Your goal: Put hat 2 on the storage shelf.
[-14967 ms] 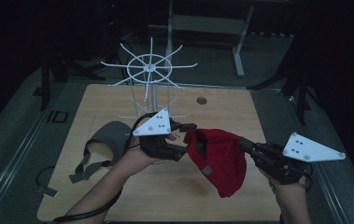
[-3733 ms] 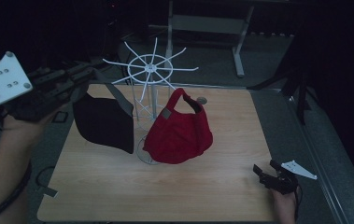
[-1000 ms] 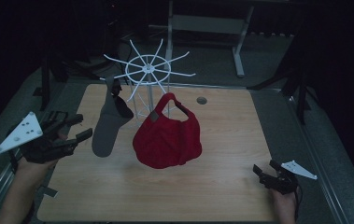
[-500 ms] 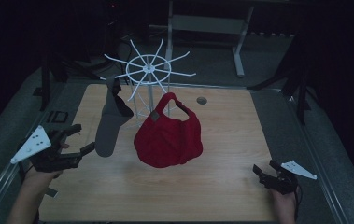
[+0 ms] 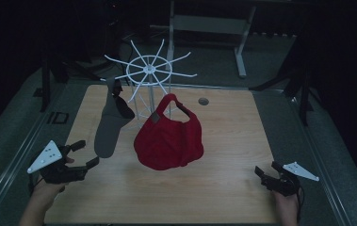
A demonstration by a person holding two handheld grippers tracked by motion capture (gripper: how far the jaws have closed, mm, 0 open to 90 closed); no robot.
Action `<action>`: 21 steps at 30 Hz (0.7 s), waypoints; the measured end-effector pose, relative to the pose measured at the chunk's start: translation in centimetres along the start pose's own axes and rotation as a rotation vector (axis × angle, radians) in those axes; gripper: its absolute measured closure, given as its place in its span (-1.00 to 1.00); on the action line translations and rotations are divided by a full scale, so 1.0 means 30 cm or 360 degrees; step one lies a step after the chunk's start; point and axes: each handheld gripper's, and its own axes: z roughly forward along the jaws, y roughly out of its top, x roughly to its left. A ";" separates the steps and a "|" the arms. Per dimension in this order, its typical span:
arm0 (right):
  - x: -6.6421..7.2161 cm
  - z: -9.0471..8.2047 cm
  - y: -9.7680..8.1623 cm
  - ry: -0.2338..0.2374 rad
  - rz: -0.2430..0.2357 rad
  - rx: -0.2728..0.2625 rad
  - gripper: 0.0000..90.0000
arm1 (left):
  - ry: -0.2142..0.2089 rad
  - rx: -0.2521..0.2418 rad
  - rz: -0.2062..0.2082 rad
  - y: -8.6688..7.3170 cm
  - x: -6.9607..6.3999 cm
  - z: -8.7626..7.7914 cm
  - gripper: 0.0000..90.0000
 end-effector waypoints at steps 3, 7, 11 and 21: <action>0.003 0.001 0.000 -0.0005 -0.0011 0.0011 -0.65 | -0.0012 0.0014 -0.0018 -0.035 -0.007 0.020 -0.58; 0.008 0.005 0.002 -0.0017 -0.0040 0.0028 -0.65 | -0.0030 0.0049 -0.0033 -0.076 -0.017 0.044 -0.58; 0.003 0.001 0.000 -0.0008 -0.0012 0.0012 -0.65 | -0.0045 0.0084 -0.0043 -0.108 -0.032 0.063 -0.58; 0.014 0.000 -0.001 -0.0015 -0.0069 0.0003 -0.65 | -0.0037 0.0160 -0.0044 -0.165 -0.079 0.097 -0.61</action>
